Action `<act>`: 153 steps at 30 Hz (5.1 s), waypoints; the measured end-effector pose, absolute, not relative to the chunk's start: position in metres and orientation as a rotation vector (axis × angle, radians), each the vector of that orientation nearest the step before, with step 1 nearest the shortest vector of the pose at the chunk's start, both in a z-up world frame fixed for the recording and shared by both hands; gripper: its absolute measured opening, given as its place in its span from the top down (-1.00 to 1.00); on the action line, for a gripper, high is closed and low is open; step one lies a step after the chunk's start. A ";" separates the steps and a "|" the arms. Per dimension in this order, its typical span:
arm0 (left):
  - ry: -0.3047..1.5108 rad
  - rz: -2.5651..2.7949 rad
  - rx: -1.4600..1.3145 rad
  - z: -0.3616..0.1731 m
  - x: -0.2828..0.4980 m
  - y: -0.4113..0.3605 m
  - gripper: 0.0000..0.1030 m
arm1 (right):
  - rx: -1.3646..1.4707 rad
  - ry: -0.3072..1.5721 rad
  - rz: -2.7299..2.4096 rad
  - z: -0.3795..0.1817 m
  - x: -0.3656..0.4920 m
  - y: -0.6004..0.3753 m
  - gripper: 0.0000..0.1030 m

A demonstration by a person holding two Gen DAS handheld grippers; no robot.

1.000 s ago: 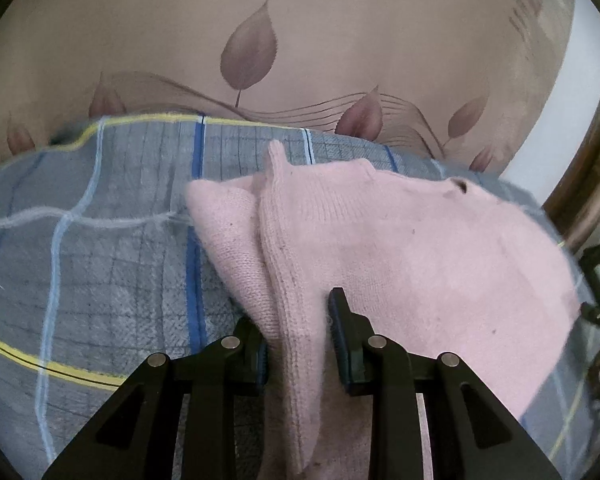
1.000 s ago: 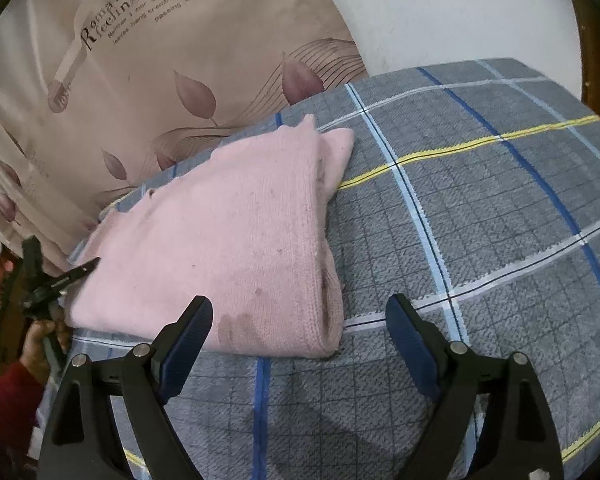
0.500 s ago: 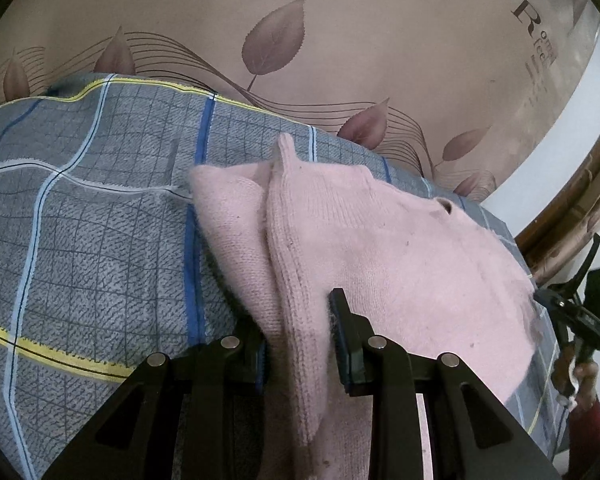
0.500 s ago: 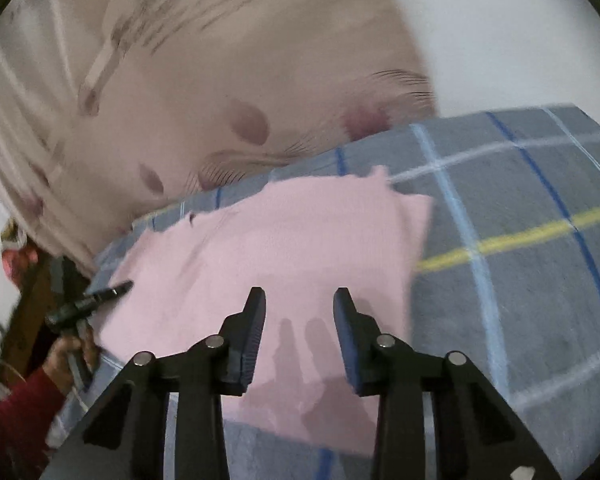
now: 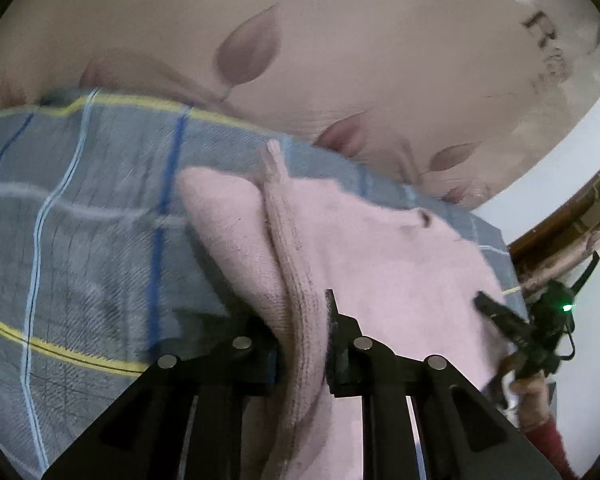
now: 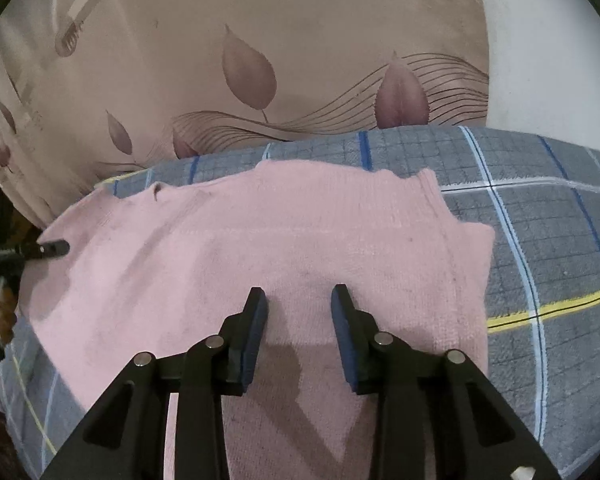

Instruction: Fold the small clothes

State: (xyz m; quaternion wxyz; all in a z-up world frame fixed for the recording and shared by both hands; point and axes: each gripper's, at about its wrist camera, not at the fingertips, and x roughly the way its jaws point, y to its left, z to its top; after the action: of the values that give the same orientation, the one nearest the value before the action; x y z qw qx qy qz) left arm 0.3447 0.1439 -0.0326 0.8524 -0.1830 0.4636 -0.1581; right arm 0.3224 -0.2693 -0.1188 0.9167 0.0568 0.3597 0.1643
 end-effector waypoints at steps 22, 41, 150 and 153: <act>1.044 -0.601 -0.531 -0.013 0.379 -0.134 0.70 | 0.744 0.607 0.594 -0.138 0.288 -0.366 0.13; 0.753 -0.804 -0.541 0.025 0.308 -0.094 -0.07 | 0.996 0.617 0.724 -0.155 0.292 -0.401 -0.13; 0.914 -0.595 -0.026 -0.078 0.295 -0.113 -0.90 | 0.523 0.838 0.540 -0.140 0.271 -0.361 0.21; 0.913 -0.592 -0.023 -0.078 0.294 -0.112 -0.90 | 0.521 0.836 0.541 -0.140 0.271 -0.361 0.21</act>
State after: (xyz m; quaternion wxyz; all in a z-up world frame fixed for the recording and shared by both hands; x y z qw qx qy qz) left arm 0.2942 -0.1123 -0.0784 0.8556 -0.0111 0.4342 -0.2815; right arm 0.2714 -0.3608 -0.1399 0.8461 0.2468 0.3966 0.2567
